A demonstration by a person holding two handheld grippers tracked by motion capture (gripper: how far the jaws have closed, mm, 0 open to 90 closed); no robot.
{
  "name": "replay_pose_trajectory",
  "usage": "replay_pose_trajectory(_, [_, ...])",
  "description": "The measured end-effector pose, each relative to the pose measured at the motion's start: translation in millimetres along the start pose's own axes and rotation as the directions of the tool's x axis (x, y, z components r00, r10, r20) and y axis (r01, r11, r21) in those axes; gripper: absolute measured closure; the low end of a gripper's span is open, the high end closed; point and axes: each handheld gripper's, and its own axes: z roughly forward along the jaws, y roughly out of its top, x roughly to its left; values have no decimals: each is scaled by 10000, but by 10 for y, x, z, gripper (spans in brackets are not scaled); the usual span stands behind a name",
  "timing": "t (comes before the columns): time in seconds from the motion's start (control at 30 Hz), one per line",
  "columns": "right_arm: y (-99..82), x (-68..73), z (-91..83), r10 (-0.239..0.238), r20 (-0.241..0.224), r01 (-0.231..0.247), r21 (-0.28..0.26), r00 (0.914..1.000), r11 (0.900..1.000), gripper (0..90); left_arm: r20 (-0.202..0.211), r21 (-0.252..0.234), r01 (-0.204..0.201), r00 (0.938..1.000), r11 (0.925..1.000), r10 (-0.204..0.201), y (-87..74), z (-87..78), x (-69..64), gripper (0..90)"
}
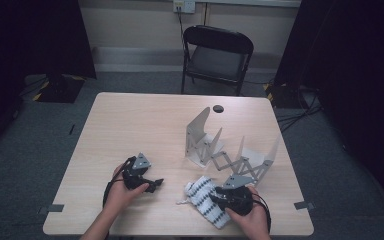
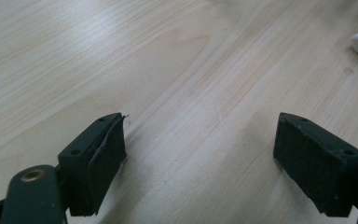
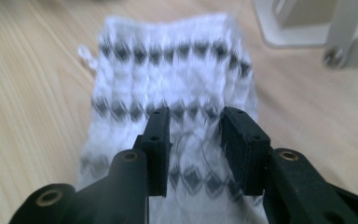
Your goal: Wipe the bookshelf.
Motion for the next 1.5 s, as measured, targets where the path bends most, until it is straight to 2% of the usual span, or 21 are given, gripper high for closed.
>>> replay_pose_trajectory(0.13, [134, -36, -158, 19, 131, -13, -455, 9999, 9990, 616, 1, 1, 0, 10000, 10000, 0, 0, 0, 0, 164])
replay_pose_trajectory(0.33, [388, -130, -431, -150, 658, 211, -923, 9977, 9955, 606, -2, -5, 5, 10000, 10000, -5, 0, 0, 0, 164])
replay_pose_trajectory(0.67, [671, -320, -673, -164, 1326, 326, -1216, 9910, 9920, 599, -3, -12, 3, 10000, 10000, -3, 0, 1, 0, 164])
replay_pose_trajectory(1.17, [825, -478, -554, -120, 1564, 278, -993, 9876, 9947, 600, -7, -16, 3, 10000, 10000, -3, 0, 1, 0, 164])
replay_pose_trajectory(1.5, [864, -485, -450, -151, 1617, 297, -882, 9867, 9957, 645, -3, 6, -11, 10000, 10000, 11, 0, -1, 1, 164])
